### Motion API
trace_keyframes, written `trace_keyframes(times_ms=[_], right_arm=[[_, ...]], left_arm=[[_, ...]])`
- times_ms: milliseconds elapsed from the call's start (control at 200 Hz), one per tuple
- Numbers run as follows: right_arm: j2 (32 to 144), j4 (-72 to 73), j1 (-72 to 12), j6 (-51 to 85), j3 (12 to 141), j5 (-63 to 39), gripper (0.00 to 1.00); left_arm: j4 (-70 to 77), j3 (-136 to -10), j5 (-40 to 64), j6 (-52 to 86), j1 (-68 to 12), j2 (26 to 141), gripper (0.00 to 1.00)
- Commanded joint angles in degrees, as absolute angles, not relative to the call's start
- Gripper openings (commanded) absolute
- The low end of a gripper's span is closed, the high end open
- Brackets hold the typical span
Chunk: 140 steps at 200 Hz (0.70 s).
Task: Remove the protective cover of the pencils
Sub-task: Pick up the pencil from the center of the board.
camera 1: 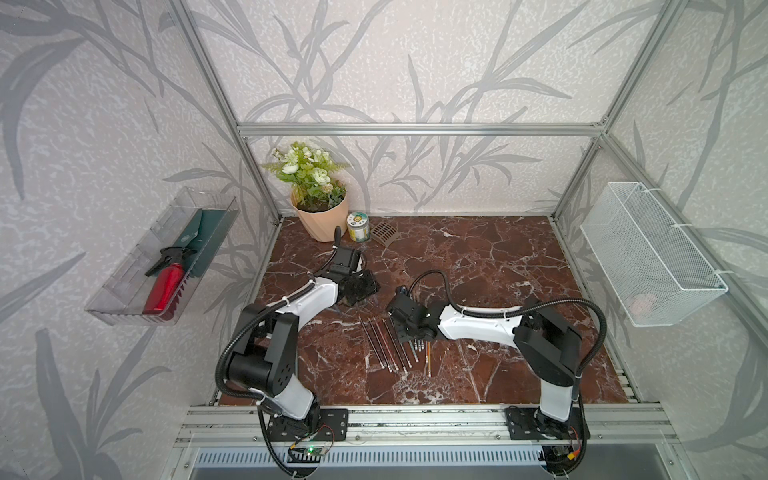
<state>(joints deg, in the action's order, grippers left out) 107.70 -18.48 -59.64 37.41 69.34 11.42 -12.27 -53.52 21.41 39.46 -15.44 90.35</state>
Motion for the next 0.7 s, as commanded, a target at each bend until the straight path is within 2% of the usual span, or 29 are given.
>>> trace_keyframes(times_ms=[0,230,695], right_arm=[[104.7,-15.78,-59.52,36.97,68.45,10.81,0.02],[103.81,-13.82,-59.57,36.98,67.75,9.69,0.0],[102.7,-10.81,-59.49,36.95,67.58,9.36,0.0]], left_arm=[[-7.55,-51.45,23.75,40.59,-15.56,87.99,0.38],[-3.85,-49.27,26.05,41.88,-15.56,86.02,0.47],[-1.28,-48.61,29.34,43.59,-15.56,87.45,0.53]])
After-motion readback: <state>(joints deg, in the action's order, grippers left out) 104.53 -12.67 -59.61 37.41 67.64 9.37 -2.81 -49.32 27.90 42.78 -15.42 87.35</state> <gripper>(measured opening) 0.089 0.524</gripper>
